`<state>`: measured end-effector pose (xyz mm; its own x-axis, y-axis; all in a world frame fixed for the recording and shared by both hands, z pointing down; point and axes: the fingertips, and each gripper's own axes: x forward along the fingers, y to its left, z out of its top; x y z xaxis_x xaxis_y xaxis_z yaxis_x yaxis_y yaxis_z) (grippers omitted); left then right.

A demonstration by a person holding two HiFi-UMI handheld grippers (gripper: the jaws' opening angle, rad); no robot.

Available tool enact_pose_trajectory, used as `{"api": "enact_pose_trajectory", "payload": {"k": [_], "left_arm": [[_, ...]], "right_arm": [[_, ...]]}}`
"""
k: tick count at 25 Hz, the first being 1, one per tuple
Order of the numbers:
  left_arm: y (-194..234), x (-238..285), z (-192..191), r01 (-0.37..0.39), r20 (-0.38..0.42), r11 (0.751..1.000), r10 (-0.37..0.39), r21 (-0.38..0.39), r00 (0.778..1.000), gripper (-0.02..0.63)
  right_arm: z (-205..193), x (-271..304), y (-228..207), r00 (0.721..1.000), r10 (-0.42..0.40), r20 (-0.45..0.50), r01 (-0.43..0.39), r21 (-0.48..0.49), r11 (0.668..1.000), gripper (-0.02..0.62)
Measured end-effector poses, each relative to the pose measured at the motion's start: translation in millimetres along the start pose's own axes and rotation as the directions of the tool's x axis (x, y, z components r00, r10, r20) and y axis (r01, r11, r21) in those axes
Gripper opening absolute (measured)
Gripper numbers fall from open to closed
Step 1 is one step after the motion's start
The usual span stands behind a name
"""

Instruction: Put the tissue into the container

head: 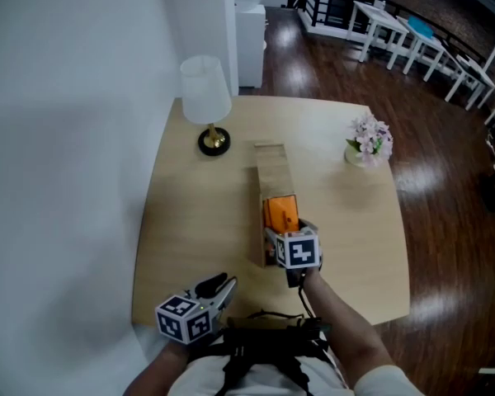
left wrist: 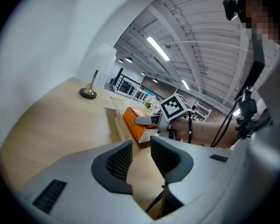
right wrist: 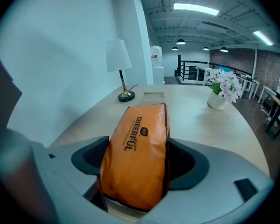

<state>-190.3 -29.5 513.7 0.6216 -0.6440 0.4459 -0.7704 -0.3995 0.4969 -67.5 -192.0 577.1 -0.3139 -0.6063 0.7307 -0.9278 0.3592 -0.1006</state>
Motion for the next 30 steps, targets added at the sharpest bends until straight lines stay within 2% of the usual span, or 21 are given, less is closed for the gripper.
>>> {"api": "enact_pose_trajectory", "payload": {"k": [12,20,30], "left_arm": [[16.9,-2.6,-0.5,-0.011,-0.017,1.0,0.011,-0.01,1.0,0.124],[19.8,-1.2,-1.1,-0.011,-0.026,1.0,0.01,-0.013,1.0,0.124],[18.4,-2.6,-1.2,-0.017,-0.024,1.0,0.017,-0.012,1.0,0.124]], "right_arm": [[-19.3,29.9,-5.5,0.999,-0.02,-0.043,0.023,0.076,0.997,0.404],[-18.4,35.8,-1.8,0.999,-0.035,-0.041,0.036,0.034,0.999,0.411],[-18.6,35.4,1.2,0.999,-0.012,-0.044,0.014,0.053,0.998,0.423]]}}
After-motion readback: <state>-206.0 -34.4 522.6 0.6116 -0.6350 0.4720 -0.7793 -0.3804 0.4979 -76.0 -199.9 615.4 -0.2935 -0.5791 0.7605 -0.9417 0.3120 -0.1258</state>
